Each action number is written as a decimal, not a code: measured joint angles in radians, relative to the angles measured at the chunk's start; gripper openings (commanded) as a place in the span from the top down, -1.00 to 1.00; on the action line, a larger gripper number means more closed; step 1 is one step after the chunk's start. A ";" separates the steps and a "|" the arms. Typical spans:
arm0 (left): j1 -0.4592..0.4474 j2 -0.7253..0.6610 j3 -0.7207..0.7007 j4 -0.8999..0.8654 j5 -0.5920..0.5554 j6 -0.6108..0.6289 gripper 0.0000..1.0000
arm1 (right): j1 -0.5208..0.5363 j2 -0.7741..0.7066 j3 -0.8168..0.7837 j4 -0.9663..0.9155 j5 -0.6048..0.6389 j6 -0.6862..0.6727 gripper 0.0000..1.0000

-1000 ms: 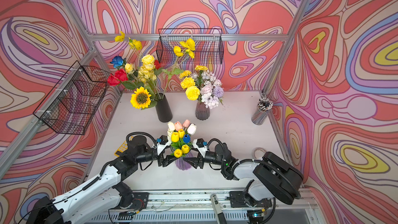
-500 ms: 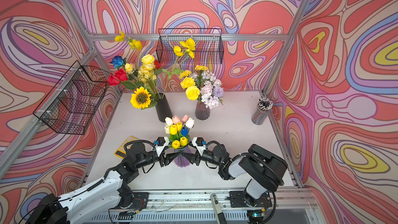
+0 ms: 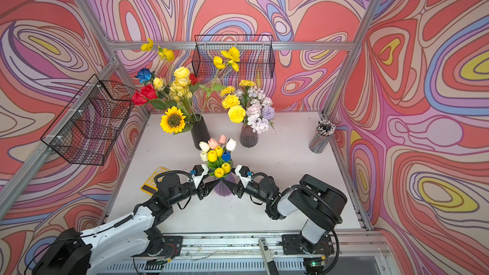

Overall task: Pick out yellow flowers from the vase
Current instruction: Move the vase to the center of the board.

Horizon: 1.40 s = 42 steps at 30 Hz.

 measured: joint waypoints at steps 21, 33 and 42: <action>0.002 0.264 -0.006 0.304 -0.103 0.042 -0.10 | 0.002 0.132 0.065 0.114 0.153 -0.055 -0.14; 0.000 0.235 -0.023 0.302 -0.156 0.038 -0.47 | 0.020 0.052 0.048 0.043 0.160 -0.056 -0.42; 0.000 -0.143 -0.044 -0.031 -0.271 0.027 -0.68 | 0.033 -0.314 0.027 -0.329 0.135 -0.100 -0.53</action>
